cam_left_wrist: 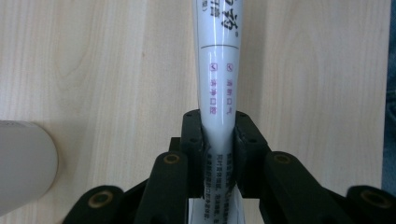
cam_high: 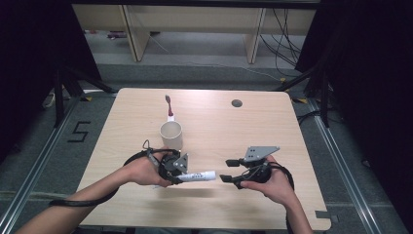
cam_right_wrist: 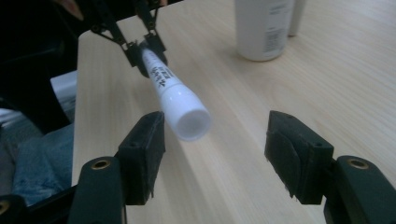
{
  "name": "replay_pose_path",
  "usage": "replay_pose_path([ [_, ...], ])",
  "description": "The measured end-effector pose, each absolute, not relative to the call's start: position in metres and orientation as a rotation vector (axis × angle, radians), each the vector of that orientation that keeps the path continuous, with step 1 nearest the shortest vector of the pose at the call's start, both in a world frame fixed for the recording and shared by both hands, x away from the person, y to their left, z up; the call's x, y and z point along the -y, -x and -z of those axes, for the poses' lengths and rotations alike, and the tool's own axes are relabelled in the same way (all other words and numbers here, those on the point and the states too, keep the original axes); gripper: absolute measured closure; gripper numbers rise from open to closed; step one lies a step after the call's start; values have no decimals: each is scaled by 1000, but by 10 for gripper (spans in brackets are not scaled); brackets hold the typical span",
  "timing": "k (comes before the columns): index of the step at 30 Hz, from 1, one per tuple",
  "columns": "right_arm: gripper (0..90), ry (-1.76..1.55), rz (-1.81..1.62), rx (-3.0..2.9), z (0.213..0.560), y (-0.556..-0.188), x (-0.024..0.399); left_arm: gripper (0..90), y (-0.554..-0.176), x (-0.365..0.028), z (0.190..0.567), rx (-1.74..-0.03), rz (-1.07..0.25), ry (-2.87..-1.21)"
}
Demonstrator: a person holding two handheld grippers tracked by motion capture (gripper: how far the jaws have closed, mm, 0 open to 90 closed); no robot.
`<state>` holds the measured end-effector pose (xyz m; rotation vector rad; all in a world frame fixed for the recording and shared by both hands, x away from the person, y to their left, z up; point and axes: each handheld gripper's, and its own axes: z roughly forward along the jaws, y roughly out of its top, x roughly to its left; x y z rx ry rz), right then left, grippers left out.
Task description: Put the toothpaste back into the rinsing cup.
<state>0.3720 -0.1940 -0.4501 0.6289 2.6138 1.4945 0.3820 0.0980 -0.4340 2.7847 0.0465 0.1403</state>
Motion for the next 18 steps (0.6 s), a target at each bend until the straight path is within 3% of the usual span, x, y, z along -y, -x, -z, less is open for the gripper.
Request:
replay_pose_path([
  [7,386,-428,-1389,-2754,449,-370,156,767,-381,-92,435,-5,-115,-2822],
  [18,487,-339,-1273,-2839,463,-374,129,767,-380,-84,433,35,-106,-2825],
])
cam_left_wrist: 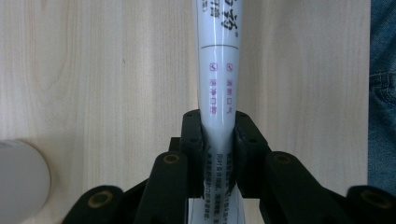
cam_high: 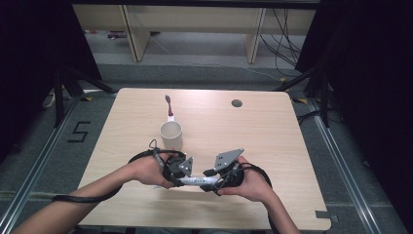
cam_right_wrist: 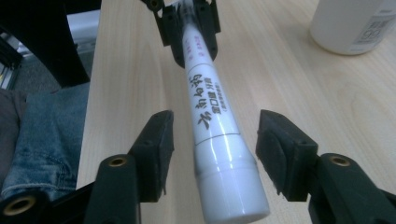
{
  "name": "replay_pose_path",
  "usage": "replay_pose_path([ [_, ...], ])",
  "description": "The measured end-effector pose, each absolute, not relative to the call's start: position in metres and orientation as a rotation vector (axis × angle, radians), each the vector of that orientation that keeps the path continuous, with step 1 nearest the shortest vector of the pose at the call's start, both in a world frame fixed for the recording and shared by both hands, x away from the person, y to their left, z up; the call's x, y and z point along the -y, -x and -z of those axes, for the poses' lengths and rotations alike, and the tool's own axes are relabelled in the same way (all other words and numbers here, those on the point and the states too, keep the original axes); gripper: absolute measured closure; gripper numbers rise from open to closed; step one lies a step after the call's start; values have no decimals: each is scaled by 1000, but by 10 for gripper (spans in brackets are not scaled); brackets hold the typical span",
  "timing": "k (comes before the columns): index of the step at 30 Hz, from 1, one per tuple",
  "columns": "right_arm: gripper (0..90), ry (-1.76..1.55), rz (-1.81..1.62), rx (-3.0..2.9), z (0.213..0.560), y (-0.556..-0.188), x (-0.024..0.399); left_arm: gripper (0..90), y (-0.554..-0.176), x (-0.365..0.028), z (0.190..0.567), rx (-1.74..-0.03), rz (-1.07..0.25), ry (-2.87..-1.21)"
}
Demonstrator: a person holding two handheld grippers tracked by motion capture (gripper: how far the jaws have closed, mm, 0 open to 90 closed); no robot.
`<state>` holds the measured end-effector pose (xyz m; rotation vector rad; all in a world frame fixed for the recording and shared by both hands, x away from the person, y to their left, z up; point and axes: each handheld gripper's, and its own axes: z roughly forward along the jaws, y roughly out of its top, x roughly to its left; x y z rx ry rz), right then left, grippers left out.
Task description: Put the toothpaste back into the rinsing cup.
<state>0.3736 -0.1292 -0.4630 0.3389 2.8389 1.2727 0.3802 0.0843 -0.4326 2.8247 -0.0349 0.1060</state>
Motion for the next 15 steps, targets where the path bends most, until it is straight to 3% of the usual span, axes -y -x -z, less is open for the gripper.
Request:
replay_pose_path([
  [15,592,-333,-1187,-2874,460,-374,122,767,-379,-79,431,53,-98,-2823],
])
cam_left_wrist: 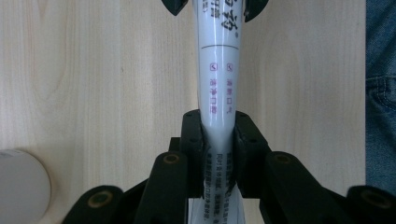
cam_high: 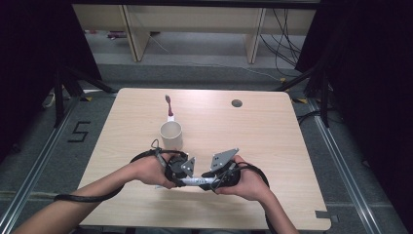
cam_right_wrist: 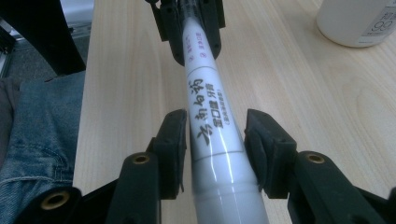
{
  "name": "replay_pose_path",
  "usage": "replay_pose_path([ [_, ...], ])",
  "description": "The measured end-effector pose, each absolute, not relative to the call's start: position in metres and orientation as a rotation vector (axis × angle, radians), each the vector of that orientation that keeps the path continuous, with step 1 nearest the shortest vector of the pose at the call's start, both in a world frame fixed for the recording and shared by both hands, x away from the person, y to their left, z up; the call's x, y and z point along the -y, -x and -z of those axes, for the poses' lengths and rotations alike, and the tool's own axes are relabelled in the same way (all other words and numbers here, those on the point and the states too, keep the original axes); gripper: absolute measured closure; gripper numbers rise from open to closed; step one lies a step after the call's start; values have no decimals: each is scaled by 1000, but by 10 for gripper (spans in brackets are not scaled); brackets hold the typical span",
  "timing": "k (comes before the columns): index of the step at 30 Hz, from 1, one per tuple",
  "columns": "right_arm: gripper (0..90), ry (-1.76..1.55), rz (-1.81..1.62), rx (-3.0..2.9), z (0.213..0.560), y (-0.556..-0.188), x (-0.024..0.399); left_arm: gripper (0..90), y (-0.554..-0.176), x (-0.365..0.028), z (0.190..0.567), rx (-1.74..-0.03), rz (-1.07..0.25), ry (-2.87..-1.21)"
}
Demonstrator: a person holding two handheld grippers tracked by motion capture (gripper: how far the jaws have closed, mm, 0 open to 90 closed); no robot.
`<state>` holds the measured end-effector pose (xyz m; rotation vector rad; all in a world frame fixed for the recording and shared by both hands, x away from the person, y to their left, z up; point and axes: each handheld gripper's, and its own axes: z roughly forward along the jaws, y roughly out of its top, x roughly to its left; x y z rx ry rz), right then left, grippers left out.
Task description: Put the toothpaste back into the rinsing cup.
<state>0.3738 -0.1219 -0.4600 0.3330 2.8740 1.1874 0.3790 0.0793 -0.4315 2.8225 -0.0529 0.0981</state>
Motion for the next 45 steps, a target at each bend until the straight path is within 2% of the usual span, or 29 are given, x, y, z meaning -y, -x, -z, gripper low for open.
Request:
replay_pose_path([
  [8,592,-313,-1192,-2888,462,-375,116,766,-378,-77,428,59,-95,-2816],
  [13,643,-378,-1174,-2917,461,-371,116,766,-377,-75,428,77,-94,-2818],
  [15,650,-294,-1183,-2899,461,-374,116,766,-376,-75,429,72,-90,-2812],
  [22,653,-337,-1184,-2920,461,-372,116,767,-376,-75,427,93,-91,-2818],
  [28,692,-235,-1173,-2921,462,-371,115,761,-375,-75,427,110,-70,-2819],
  [30,708,-297,-1146,-2941,460,-366,114,752,-375,-75,428,108,-42,-2811],
  [31,716,-223,-1154,-2916,460,-368,113,746,-374,-75,429,86,-19,-2792],
  [41,753,-278,-1173,-2911,459,-361,114,687,-374,-79,427,125,-15,-2773],
  [43,755,-353,-1176,-2925,458,-359,115,656,-375,-81,426,109,-37,-2754],
  [45,756,-329,-1188,-2906,458,-363,117,580,-374,-84,424,87,-73,-2720],
])
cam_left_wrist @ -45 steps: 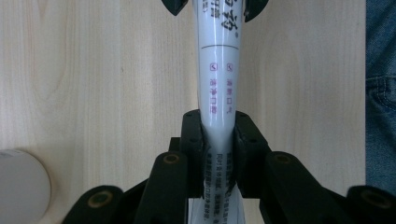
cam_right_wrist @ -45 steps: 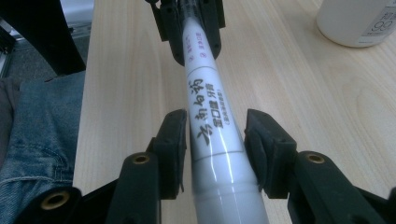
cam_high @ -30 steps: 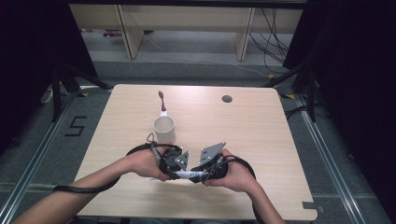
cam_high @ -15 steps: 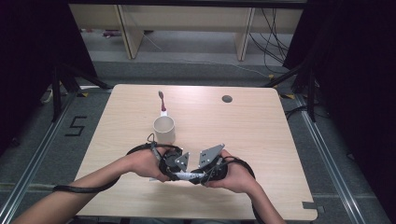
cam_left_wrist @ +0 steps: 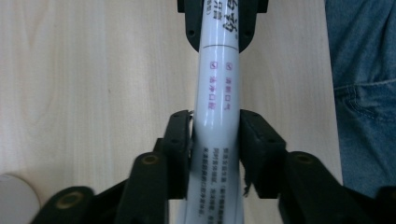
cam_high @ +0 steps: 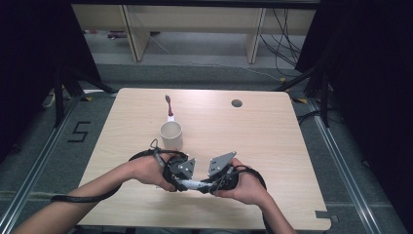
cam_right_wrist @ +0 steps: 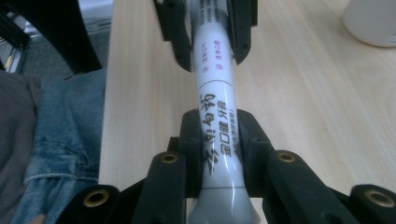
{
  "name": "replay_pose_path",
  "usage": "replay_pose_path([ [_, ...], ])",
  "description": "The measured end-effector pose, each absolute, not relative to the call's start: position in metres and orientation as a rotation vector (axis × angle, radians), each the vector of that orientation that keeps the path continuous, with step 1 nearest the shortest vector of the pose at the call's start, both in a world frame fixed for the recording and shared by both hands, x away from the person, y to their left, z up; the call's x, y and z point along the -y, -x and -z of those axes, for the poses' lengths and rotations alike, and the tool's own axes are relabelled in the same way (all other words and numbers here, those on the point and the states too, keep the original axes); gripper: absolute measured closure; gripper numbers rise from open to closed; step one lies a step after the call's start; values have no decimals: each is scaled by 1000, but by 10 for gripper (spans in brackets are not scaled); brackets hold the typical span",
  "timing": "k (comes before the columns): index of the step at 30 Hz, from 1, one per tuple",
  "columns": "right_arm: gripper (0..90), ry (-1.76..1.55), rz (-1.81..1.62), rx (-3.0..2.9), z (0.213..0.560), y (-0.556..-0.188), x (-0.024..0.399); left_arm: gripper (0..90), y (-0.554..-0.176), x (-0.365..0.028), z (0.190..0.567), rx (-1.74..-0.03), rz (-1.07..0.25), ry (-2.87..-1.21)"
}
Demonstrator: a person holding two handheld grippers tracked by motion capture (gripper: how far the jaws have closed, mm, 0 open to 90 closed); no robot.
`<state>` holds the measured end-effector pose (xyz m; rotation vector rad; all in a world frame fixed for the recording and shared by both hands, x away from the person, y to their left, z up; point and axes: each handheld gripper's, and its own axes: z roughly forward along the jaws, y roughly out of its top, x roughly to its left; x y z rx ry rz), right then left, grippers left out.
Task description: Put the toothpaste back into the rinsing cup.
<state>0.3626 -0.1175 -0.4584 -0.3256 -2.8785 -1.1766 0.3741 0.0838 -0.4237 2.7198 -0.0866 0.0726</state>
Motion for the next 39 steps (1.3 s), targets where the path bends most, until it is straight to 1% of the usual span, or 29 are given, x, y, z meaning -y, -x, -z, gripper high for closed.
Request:
replay_pose_path([
  [1,756,389,1179,2857,458,-362,120,549,-374,-86,421,72,-92,-2700],
  [2,755,344,1218,2878,458,-365,123,509,-373,-89,420,63,-119,-2675],
  [3,756,380,1230,2870,458,-365,125,479,-372,-92,419,54,-143,-2659],
  [4,756,387,1243,2864,458,-365,127,462,-372,-95,418,41,-164,-2643],
  [6,755,431,1255,2874,457,-365,132,411,-372,-104,415,-31,-223,-2562],
  [7,755,436,1268,2897,457,-365,134,393,-373,-111,412,-75,-261,-2493],
  [8,755,471,1264,2895,458,-366,138,377,-374,-118,409,-103,-303,-2441],
  [9,755,493,1267,2892,459,-366,142,359,-375,-123,406,-129,-315,-2409],
  [11,755,549,1301,2890,461,-367,149,352,-376,-140,403,-257,-351,-2251],
  [14,755,617,1341,2884,460,-366,157,336,-377,-161,405,-384,-376,-2154],
  [19,755,720,1513,2860,455,-364,166,316,-376,-177,426,-542,-291,-2049],
  [23,754,754,1637,2838,450,-363,167,316,-375,-174,442,-611,-190,-1967],
  [25,754,760,1690,2826,448,-363,165,317,-375,-168,448,-614,-133,-1925],
  [28,753,769,1757,2788,445,-361,161,320,-375,-158,452,-615,-86,-1881],
  [31,753,742,1788,2790,443,-361,158,325,-377,-149,453,-640,-17,-1781],
  [34,753,723,1812,2759,443,-361,155,330,-379,-145,453,-658,22,-1724],
  [39,753,712,1816,2777,442,-360,151,336,-381,-139,451,-663,44,-1698],
])
